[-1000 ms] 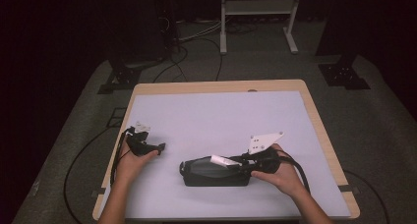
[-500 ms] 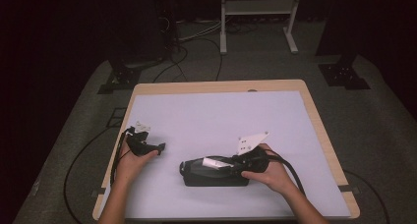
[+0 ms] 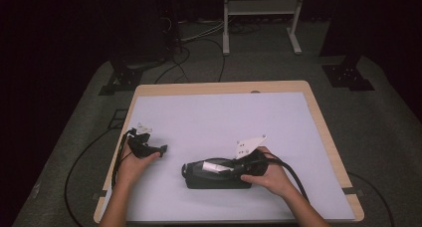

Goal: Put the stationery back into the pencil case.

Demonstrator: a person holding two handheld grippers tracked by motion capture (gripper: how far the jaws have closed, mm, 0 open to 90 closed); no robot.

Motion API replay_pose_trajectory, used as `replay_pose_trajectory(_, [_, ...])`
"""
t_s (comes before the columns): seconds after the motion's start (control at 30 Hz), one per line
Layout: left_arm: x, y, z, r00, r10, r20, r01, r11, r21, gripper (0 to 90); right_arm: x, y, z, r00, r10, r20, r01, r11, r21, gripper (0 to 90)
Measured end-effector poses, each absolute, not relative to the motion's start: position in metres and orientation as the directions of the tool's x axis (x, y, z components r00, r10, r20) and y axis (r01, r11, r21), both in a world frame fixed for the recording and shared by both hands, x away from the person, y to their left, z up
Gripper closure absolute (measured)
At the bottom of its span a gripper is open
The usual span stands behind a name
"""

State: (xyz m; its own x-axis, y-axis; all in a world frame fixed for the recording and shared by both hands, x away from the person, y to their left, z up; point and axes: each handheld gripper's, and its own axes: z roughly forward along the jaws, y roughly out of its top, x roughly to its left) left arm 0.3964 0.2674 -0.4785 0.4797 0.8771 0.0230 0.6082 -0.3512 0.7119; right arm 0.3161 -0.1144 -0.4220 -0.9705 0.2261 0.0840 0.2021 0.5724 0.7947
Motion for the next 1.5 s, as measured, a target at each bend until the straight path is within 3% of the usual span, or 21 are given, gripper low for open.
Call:
replay_pose_trajectory(0.13, [0.396,0.267,-0.479,0.479,0.877,0.023,0.608,-0.35,0.712,1.8,0.316,-0.113,-0.424,-0.97,0.229,0.082,0.203,0.578,0.79,70.5])
replay_pose_trajectory(0.17, [0.396,0.267,-0.479,0.479,0.877,0.023,0.609,-0.351,0.712,1.8,0.316,-0.113,-0.424,-0.97,0.227,0.083,0.203,0.579,0.79,75.5])
replay_pose_trajectory(0.8, [0.396,0.267,-0.479,0.477,0.879,0.021,0.608,-0.347,0.714,1.8,0.319,-0.132,-0.409,-0.954,0.287,0.084,0.229,0.523,0.821,69.9])
replay_pose_trajectory(0.97, [0.396,0.267,-0.479,0.477,0.879,0.021,0.608,-0.347,0.714,1.8,0.324,-0.142,-0.406,-0.929,0.359,0.088,0.268,0.488,0.831,60.0])
replay_pose_trajectory(1.17, [0.396,0.267,-0.479,0.477,0.878,0.021,0.607,-0.347,0.715,1.8,0.331,-0.156,-0.405,-0.877,0.475,0.071,0.306,0.439,0.845,40.3])
replay_pose_trajectory(1.5, [0.396,0.267,-0.479,0.477,0.879,0.021,0.607,-0.347,0.715,1.8,0.332,-0.184,-0.409,-0.794,0.605,0.057,0.364,0.397,0.843,30.9])
